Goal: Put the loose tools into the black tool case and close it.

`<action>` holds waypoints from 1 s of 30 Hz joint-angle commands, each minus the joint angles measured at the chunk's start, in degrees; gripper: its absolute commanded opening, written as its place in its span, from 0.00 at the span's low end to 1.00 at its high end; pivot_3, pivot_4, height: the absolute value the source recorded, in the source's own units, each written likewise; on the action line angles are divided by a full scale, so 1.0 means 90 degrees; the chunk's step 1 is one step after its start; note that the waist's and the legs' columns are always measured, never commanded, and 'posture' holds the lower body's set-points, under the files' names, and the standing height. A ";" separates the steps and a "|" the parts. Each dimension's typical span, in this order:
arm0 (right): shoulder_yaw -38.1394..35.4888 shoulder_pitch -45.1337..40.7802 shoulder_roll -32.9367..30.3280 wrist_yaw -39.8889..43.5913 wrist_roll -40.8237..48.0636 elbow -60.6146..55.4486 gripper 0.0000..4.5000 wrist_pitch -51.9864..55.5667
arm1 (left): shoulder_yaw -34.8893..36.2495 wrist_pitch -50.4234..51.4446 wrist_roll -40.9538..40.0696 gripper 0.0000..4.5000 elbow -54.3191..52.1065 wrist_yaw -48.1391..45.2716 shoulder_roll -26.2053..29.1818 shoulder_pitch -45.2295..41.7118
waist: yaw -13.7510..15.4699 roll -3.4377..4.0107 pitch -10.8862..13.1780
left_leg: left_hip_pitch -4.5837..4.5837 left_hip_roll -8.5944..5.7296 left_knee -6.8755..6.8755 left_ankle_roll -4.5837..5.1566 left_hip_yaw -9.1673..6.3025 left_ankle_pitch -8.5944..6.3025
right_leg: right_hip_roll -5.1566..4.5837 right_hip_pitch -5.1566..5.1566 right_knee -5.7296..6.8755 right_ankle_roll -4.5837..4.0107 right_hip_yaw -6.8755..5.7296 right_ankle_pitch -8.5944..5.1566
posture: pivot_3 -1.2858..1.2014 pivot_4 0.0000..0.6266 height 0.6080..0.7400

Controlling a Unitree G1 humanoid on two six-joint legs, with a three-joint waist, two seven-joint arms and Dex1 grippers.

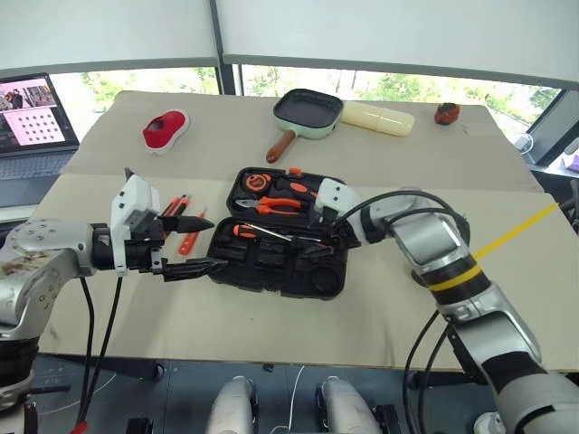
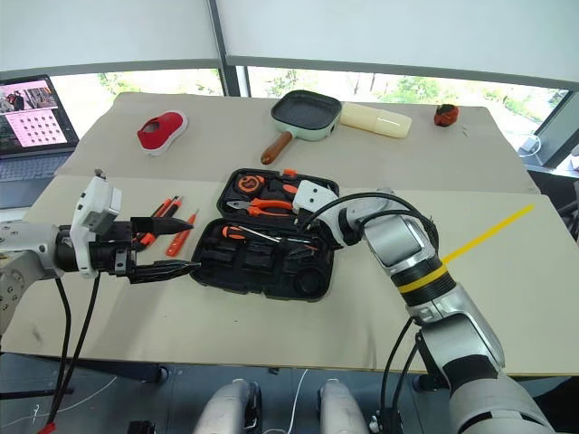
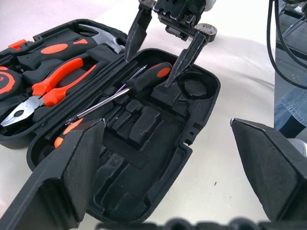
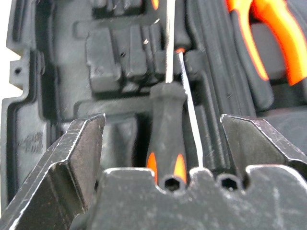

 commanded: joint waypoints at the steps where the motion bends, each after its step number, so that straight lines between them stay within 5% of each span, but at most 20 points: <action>1: -0.0244 0.0184 0.0230 -0.0546 0.0102 -0.0316 0.99 0.0181 | 0.0056 -0.0078 0.0022 1.00 -0.0058 -0.0033 0.0055 -0.0060 | -0.0002 0.0000 0.0000 | 0.0000 0.0000 0.0000 0.0000 0.0000 0.0000 | 0.0000 0.0000 0.0001 0.0000 0.0000 0.0000 | 0.52 0.24 1.00; 2: -0.0257 0.0231 0.0277 -0.0641 0.0115 -0.0349 0.99 0.0210 | 0.0047 -0.0090 0.0038 1.00 -0.0045 -0.0049 0.0066 -0.0061 | -0.0002 0.0000 0.0000 | 0.0000 0.0000 0.0000 0.0000 0.0000 0.0000 | 0.0000 0.0000 0.0001 0.0000 0.0000 0.0000 | 0.52 0.24 1.00; 15: -0.0088 0.0451 0.0127 -0.0824 0.0293 -0.0755 0.03 0.0225 | -0.0044 -0.0155 0.0148 1.00 0.0088 -0.0158 0.0074 -0.0186 | -0.0002 -0.0001 0.0000 | -0.0001 -0.0001 0.0000 0.0000 -0.0001 0.0000 | -0.0001 0.0001 -0.0001 0.0000 0.0000 0.0000 | 0.52 0.24 1.00; 25: 0.0040 0.0308 -0.0141 -0.0452 0.0394 -0.0888 0.01 0.0080 | 0.0007 -0.0143 0.0204 1.00 0.0084 -0.0189 0.0065 -0.0167 | -0.0001 -0.0002 0.0000 | -0.0001 0.0000 0.0000 0.0000 -0.0002 0.0000 | 0.0000 0.0000 -0.0001 0.0000 0.0000 0.0000 | 0.52 0.24 1.00; 30: 0.0036 0.0259 -0.0106 -0.0516 0.0337 -0.0718 0.32 0.0097 | 0.0033 -0.0134 0.0199 1.00 0.0050 -0.0174 0.0070 -0.0132 | -0.0003 -0.0002 0.0000 | -0.0001 0.0000 0.0000 0.0000 -0.0001 0.0000 | 0.0000 0.0000 -0.0001 0.0000 0.0000 0.0000 | 0.52 0.24 1.00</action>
